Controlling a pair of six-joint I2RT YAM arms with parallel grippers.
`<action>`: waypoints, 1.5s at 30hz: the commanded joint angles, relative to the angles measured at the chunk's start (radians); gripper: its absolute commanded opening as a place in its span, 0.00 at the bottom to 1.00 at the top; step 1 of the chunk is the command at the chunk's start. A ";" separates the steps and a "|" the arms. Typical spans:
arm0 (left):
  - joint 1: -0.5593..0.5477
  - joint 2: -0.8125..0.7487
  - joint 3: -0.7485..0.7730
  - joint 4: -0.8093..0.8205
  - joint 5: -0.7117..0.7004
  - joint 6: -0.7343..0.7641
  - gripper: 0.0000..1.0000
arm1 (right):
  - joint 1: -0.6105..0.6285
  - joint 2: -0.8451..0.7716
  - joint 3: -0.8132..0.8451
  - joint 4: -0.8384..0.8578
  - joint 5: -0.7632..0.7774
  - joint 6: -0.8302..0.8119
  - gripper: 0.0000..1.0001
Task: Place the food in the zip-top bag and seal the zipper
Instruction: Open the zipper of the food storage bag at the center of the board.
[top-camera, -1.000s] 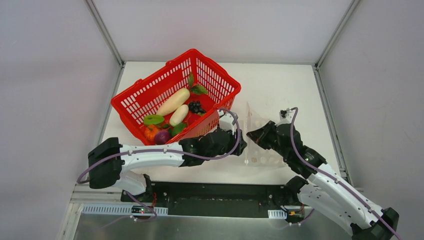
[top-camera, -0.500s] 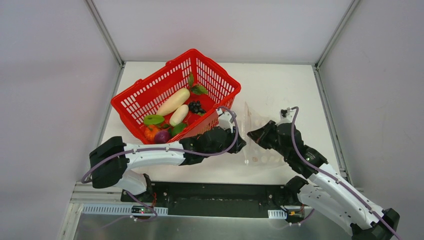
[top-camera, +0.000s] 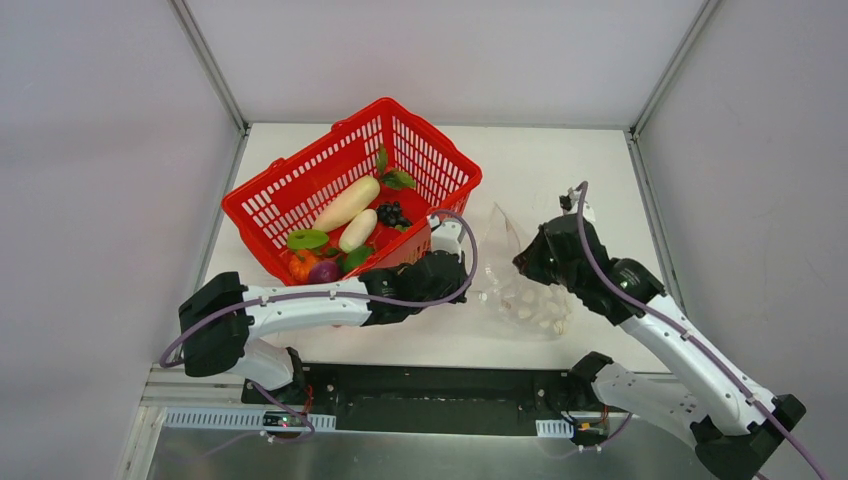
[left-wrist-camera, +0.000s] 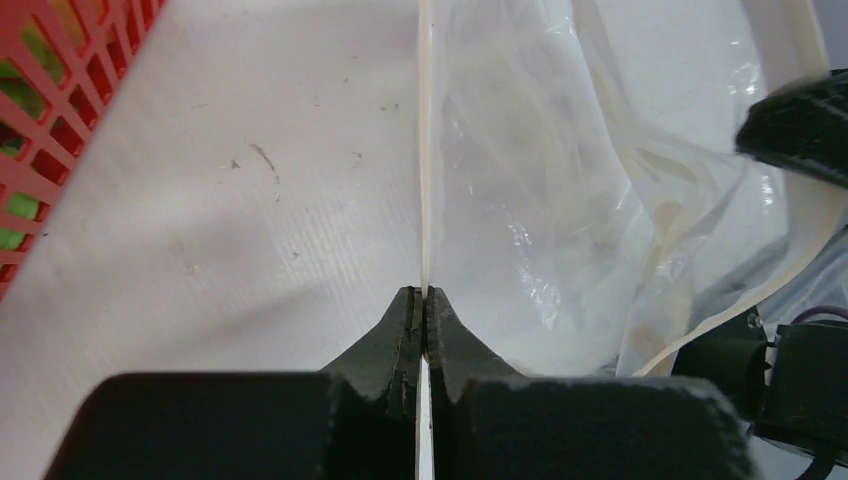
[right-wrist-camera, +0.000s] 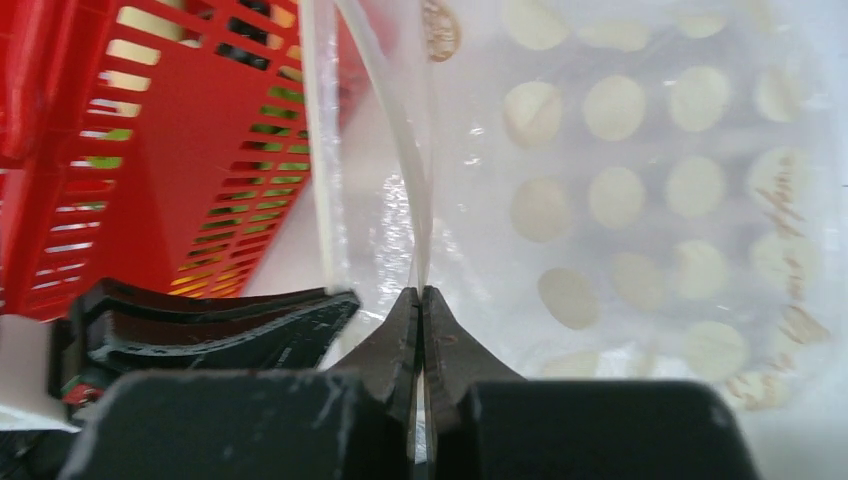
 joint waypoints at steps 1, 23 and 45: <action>0.006 -0.015 0.072 -0.075 -0.069 0.024 0.00 | 0.000 0.071 0.146 -0.284 0.148 -0.091 0.00; 0.042 -0.001 0.131 0.047 0.144 0.127 0.67 | 0.073 0.068 0.207 -0.260 -0.125 -0.248 0.00; 0.057 0.035 0.213 -0.011 0.275 0.053 0.00 | 0.097 0.092 0.228 -0.295 0.091 -0.244 0.17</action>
